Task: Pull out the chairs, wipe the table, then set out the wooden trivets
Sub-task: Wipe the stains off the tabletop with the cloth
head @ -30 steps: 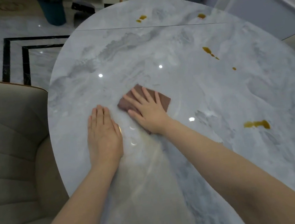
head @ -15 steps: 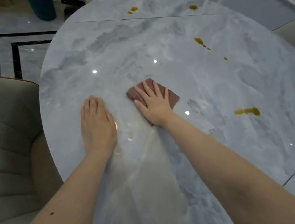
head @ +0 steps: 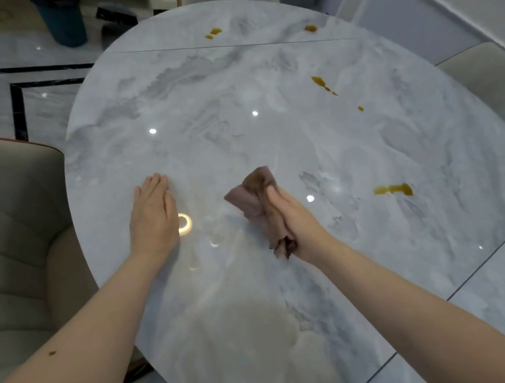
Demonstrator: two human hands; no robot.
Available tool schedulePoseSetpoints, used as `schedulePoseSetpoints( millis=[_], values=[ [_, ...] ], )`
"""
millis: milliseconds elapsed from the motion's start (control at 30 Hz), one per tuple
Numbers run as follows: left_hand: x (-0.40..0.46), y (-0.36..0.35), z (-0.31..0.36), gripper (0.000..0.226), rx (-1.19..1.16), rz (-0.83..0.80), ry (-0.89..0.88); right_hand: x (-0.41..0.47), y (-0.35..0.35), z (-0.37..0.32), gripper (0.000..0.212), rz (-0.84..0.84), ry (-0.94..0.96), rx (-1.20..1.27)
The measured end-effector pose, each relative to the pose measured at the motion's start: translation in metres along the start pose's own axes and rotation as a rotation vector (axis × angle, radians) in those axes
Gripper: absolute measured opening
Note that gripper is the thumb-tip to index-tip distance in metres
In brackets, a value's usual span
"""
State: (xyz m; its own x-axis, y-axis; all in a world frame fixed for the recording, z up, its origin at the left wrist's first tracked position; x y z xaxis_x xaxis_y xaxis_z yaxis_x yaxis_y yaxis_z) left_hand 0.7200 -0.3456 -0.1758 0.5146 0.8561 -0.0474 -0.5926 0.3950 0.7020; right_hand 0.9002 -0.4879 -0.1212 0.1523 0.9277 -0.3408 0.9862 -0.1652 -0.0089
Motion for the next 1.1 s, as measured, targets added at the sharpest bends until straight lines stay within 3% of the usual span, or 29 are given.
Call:
schedulePoseSetpoints(
  millis=[67, 100, 200, 300, 367, 433, 633, 733, 900, 1100],
  values=[
    [-0.004, 0.001, -0.001, 0.041, 0.022, -0.008, -0.015, 0.000, 0.007, -0.006, 0.049, -0.006, 0.006, 0.144],
    [-0.005, 0.001, -0.002, 0.041, 0.033, -0.013, -0.017, 0.001, 0.009, -0.007, 0.046, 0.013, 0.016, 0.090],
    [-0.006, 0.004, -0.005, 0.042, 0.074, -0.004, -0.010, -0.001, 0.020, 0.008, 0.035, 0.136, 0.120, -0.438],
    [-0.005, 0.009, -0.008, 0.041, 0.148, 0.015, -0.022, -0.003, 0.025, 0.042, 0.053, 0.055, 0.114, -1.040],
    [-0.006, 0.011, -0.010, 0.040, 0.197, 0.025, -0.030, -0.006, 0.019, 0.049, 0.052, -0.017, 0.071, -1.228],
    [-0.006, 0.010, -0.012, 0.044, 0.239, 0.036, -0.036, 0.000, 0.015, 0.049, 0.055, -0.038, 0.053, -1.298],
    [-0.004, 0.004, -0.013, 0.042, 0.275, 0.061, -0.002, 0.091, 0.020, 0.018, 0.050, 0.156, -0.040, -1.280],
    [-0.004, 0.004, -0.014, 0.044, 0.299, 0.066, 0.007, 0.148, 0.003, 0.002, 0.050, 0.169, -0.028, -1.304],
    [-0.006, 0.006, -0.012, 0.046, 0.305, 0.068, 0.002, 0.197, -0.039, -0.020, 0.048, 0.022, 0.075, -1.396],
    [-0.008, 0.009, -0.010, 0.043, 0.231, 0.071, 0.006, 0.102, -0.037, 0.011, 0.048, -0.333, 0.314, -1.449]
  ],
)
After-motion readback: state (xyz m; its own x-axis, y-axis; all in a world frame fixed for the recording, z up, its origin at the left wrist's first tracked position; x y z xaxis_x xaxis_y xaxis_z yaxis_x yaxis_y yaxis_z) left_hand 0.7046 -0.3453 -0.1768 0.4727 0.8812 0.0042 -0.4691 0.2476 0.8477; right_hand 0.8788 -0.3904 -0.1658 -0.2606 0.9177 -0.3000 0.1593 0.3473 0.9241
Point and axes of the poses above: each hand's wrist, its own x-axis towards the middle knuckle, its own y-axis out of the back of the hand, z = x × y, the point moved 2 cm from there along x, towards the middle knuckle, and after that the axes turned 12 degrees about -z, right-handed, at the moved point
